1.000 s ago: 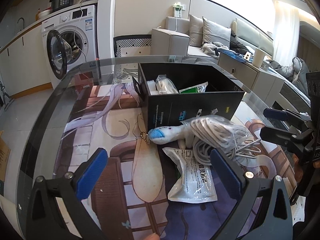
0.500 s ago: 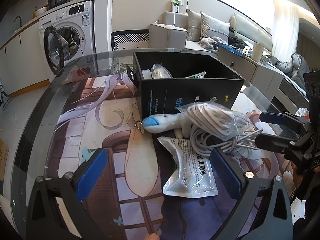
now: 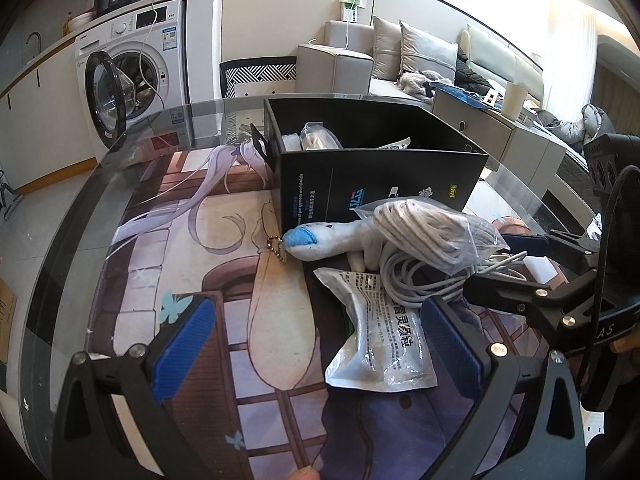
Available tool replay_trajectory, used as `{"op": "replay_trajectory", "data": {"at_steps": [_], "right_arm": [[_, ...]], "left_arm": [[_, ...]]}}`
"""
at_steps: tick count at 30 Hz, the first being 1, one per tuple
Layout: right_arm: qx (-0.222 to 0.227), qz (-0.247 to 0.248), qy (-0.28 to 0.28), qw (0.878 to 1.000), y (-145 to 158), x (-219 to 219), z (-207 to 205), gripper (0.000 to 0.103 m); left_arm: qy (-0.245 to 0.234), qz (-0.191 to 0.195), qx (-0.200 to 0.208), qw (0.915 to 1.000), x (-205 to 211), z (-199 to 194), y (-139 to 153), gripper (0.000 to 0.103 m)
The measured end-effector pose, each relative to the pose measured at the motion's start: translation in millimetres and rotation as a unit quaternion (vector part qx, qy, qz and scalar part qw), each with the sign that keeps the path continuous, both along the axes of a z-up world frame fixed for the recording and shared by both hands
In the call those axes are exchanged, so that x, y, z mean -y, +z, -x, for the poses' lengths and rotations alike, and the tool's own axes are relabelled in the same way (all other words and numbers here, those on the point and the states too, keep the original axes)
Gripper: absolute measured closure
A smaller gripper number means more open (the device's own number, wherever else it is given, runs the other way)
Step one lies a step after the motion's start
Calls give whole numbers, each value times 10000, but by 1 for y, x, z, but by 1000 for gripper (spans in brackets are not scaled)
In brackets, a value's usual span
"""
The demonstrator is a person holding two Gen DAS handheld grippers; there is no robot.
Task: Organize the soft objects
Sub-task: 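Grasp the loose coiled white cable with the right gripper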
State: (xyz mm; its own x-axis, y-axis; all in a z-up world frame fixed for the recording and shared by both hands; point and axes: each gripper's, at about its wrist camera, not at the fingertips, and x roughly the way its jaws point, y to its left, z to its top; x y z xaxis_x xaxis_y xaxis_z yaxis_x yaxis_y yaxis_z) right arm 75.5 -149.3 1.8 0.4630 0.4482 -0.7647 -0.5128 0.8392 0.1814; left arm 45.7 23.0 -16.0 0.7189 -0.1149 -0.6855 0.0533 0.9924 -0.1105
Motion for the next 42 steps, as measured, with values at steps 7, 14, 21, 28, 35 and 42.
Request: {"op": "replay_trajectory", "data": {"at_steps": [7, 14, 21, 28, 35, 42], "right_arm": [[-19, 263, -105, 9996, -1, 2, -5, 0], [-33, 340, -274, 9990, 1, 29, -3, 0], [-43, 224, -235, 9995, 2, 35, -3, 0], [-9, 147, -229, 9996, 2, 23, 0, 5], [-20, -24, -141, 9999, 5, 29, 2, 27], [-31, -251, -7, 9997, 7, 37, 6, 44]], "left_arm": [[-3, 3, -11, 10000, 1, 0, -1, 0], [-35, -4, -32, 10000, 1, -1, -1, 0], [-41, -2, -43, 10000, 1, -1, -1, 0], [-36, 0, -45, 10000, 0, -1, -2, 0], [-48, 3, -48, 10000, 1, 0, -2, 0], [-61, 11, -77, 10000, 2, -1, -3, 0]]}}
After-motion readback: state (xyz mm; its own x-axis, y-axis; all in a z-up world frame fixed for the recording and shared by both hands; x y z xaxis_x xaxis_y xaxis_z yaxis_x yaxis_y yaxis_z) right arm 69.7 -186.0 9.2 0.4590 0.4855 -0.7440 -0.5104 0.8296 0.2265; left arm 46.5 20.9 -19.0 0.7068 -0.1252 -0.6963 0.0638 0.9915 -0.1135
